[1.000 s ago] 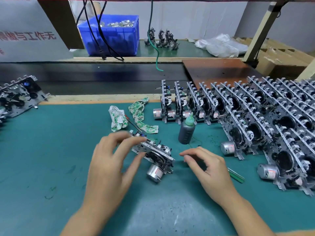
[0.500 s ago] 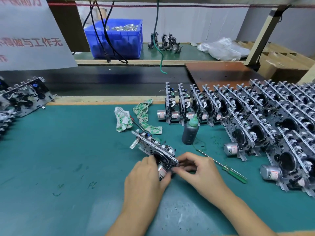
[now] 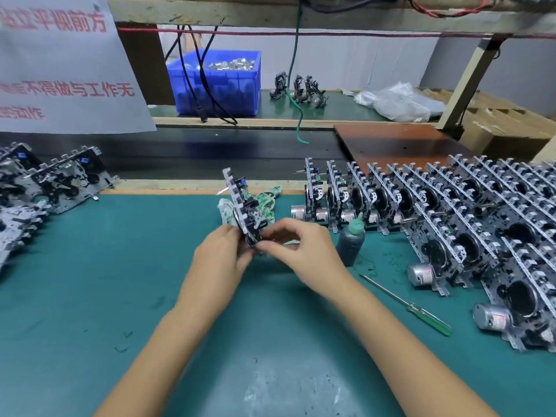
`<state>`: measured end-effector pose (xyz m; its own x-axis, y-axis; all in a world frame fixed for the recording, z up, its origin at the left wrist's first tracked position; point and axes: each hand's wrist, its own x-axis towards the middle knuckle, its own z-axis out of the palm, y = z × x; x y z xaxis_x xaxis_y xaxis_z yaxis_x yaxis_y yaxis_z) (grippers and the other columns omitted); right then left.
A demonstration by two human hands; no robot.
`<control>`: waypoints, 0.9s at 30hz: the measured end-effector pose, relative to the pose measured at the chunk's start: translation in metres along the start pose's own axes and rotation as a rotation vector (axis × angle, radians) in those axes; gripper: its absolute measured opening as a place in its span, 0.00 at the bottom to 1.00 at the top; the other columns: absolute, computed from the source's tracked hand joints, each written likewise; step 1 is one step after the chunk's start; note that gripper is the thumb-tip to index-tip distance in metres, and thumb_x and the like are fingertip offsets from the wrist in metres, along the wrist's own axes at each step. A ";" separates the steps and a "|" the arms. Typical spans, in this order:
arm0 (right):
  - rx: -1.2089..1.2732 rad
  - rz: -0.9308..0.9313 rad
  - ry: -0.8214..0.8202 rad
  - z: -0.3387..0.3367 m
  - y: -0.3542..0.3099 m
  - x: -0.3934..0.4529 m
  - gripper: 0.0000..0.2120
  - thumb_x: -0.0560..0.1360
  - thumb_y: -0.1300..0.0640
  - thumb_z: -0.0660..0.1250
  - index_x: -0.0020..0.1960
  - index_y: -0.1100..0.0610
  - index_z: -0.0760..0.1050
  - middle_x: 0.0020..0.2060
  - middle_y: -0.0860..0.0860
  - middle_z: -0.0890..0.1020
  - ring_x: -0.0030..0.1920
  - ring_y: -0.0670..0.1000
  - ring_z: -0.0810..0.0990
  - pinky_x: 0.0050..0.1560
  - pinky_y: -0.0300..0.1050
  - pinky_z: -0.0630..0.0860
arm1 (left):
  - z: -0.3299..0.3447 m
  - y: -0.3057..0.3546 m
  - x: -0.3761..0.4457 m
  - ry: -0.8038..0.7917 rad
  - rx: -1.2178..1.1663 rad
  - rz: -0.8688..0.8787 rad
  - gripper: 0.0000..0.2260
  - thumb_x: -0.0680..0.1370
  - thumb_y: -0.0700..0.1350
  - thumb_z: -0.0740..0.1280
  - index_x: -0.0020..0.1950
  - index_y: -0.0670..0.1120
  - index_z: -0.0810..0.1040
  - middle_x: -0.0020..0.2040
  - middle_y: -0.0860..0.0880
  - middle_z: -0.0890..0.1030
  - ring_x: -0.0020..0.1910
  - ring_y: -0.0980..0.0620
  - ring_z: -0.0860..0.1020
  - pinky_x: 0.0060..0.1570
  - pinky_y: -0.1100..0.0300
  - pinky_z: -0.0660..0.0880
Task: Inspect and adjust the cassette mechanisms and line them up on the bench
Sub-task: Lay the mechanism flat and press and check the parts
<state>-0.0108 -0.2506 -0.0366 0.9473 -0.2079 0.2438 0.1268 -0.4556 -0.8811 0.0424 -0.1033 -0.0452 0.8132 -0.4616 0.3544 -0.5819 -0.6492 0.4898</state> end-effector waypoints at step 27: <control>-0.265 0.030 -0.217 0.057 0.003 0.054 0.12 0.81 0.48 0.56 0.52 0.57 0.70 0.47 0.52 0.80 0.52 0.57 0.75 0.48 0.50 0.70 | -0.015 -0.054 0.042 -0.015 0.184 -0.051 0.05 0.78 0.45 0.66 0.48 0.43 0.74 0.45 0.46 0.75 0.48 0.44 0.74 0.37 0.58 0.58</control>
<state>0.0576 -0.2141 -0.0488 0.9936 -0.0479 0.1026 0.0447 -0.6668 -0.7439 0.1077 -0.0784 -0.0452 0.8425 -0.4333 0.3201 -0.5303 -0.7712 0.3521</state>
